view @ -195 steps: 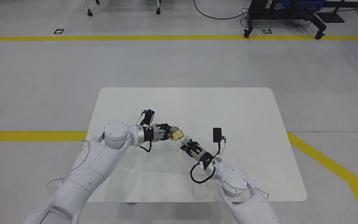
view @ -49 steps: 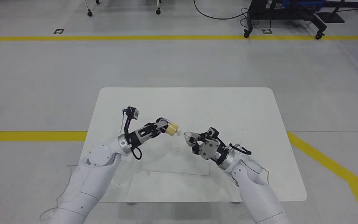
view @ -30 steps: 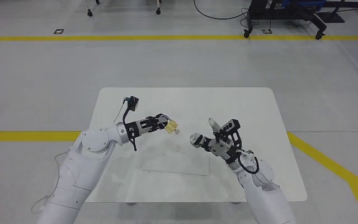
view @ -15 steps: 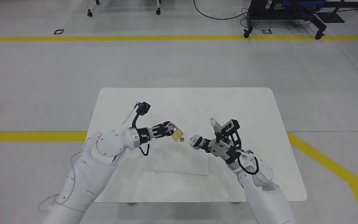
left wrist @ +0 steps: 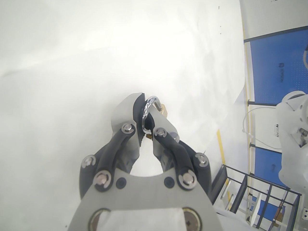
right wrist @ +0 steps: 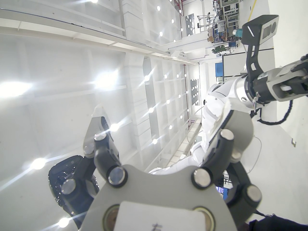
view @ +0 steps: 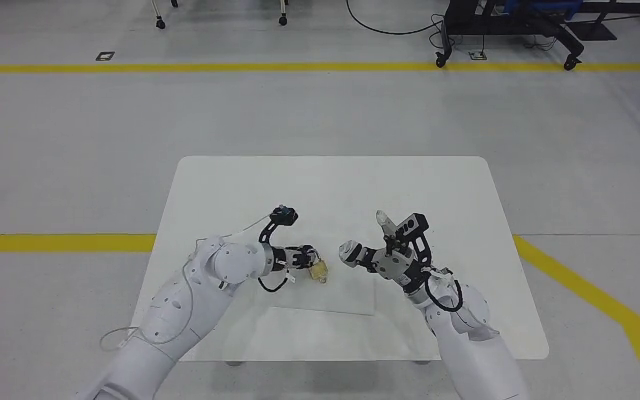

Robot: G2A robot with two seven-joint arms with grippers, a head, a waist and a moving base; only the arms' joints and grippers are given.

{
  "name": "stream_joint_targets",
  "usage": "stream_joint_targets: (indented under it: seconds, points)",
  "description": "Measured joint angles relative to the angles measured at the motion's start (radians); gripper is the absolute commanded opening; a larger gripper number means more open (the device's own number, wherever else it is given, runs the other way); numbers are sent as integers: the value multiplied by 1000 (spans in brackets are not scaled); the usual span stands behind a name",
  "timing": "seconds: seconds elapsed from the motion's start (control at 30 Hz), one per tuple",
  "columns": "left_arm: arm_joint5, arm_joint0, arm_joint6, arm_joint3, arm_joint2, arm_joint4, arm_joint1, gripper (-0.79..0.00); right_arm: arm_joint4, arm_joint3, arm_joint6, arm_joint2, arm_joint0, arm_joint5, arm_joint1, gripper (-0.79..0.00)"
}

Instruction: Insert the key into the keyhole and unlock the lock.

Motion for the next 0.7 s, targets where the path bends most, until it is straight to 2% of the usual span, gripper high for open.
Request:
stream_joint_targets:
  seconds: [0.17, 0.3, 0.43, 0.57, 0.7]
  points:
    - [-49, -6, -29, 4, -107, -113, 23, 0, 0, 0, 0, 0, 0, 0, 0, 0]
    - [-85, 46, -6, -70, -251, -166, 66, 0, 0, 0, 0, 0, 0, 0, 0, 0]
    - [-70, 187, 144, -267, -438, -94, 117, 0, 0, 0, 0, 0, 0, 0, 0, 0]
    - [-16, 354, 282, -465, -559, -38, 139, 0, -17, -1, -16, 3, 1, -16, 1, 0]
    - [47, 455, 370, -557, -625, 25, 149, 0, -227, -22, -25, 23, 4, -164, 12, 0]
